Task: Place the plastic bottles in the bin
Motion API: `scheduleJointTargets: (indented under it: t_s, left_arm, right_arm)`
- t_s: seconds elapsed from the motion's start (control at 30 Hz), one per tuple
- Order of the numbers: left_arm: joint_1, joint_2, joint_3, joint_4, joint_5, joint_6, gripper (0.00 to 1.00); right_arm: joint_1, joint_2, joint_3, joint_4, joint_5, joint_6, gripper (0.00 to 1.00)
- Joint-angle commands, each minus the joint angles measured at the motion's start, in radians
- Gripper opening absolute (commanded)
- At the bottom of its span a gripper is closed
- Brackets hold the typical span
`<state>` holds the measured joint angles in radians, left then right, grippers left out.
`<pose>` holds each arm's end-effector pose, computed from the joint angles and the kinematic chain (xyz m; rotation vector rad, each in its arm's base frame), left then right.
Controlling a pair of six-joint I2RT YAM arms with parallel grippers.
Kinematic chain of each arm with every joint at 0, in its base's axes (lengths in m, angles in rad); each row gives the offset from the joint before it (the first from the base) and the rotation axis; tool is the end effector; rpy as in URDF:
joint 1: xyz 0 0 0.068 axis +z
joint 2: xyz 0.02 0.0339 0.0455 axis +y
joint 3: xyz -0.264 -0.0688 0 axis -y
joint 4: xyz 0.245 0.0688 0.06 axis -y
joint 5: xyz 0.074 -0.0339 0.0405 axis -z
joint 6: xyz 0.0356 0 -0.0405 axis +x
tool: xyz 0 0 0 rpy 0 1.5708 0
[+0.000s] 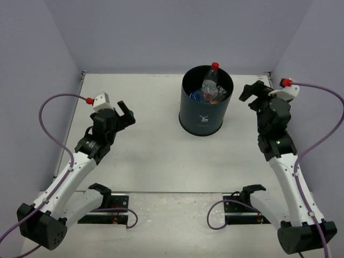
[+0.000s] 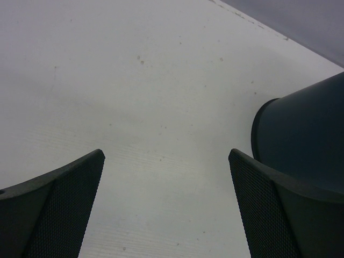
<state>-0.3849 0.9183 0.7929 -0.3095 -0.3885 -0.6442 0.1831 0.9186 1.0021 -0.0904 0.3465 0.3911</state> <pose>0.1972 -0.0653 0.3071 -0.4991 1.9182 -0.2808 0.2051 0.0257 0.4028 0.4307 1.5202 0.1765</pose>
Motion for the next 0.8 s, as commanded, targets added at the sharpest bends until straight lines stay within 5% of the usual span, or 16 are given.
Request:
scheduleJointTargets:
  t_s: [0.0, 0.3, 0.77]
  left_arm:
    - [0.025, 0.009, -0.02, 0.041, 0.006, 0.018, 1.0]
    - [0.088, -0.019, -0.069, 0.039, -0.036, 0.02, 1.0]
    - [0.119, -0.1, -0.114, 0.042, -0.094, -0.018, 1.0]
  right_arm:
    - [-0.103, -0.057, -0.147, -0.08, -0.073, 0.155, 0.99]
    - [-0.233, -0.039, -0.401, -0.083, -0.071, 0.324, 0.99]
    - [-0.254, -0.122, -0.475, -0.01, -0.06, 0.301, 0.99]
